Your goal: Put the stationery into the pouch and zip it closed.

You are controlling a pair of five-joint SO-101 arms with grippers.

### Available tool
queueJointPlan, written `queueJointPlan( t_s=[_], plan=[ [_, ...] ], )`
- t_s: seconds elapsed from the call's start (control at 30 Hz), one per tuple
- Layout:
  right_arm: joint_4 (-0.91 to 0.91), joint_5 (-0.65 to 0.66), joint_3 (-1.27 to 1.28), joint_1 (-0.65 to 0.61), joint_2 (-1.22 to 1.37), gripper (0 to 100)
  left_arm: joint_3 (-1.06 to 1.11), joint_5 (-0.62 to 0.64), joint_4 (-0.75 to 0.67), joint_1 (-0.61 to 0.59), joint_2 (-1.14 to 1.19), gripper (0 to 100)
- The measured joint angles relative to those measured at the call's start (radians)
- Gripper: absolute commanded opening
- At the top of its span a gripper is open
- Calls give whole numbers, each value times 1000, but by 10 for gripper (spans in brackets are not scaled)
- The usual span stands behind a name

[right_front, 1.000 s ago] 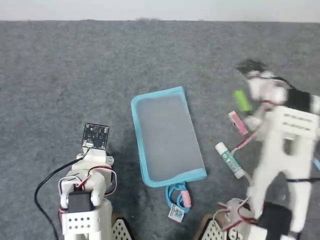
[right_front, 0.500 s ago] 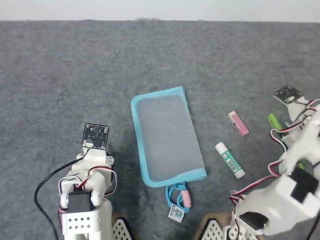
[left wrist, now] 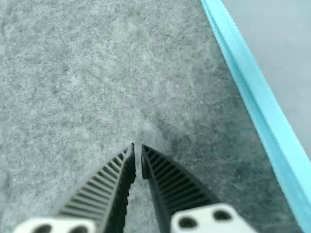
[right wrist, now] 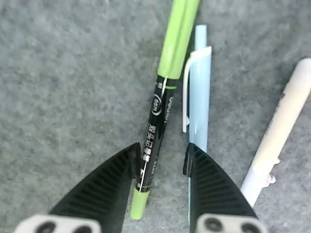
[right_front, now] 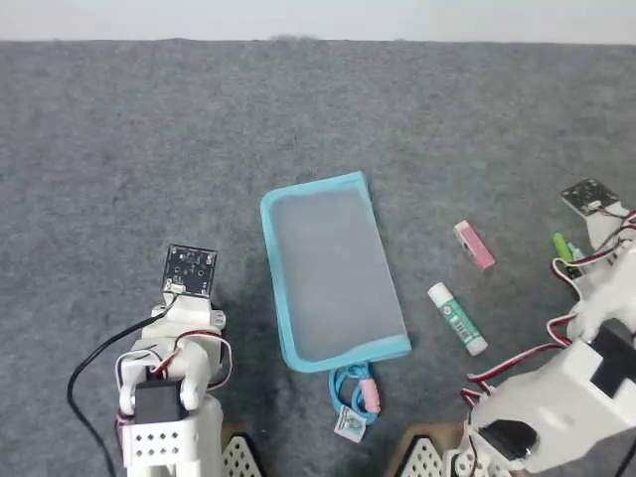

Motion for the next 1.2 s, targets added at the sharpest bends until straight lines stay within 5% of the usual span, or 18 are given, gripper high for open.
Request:
queueJointPlan(
  t_s=[0.2, 0.47, 0.67, 1.2],
  plan=[
    [117, -77, 0, -72, -41, 145, 0, 0, 0, 0, 0, 19],
    [236, -440, 0, -396, -249, 144, 0, 0, 0, 0, 0, 19],
    [241, -497, 0, -614, -256, 144, 0, 0, 0, 0, 0, 19],
    [12, -502, -18, -646, 32, 144, 0, 0, 0, 0, 0, 19]
  ],
)
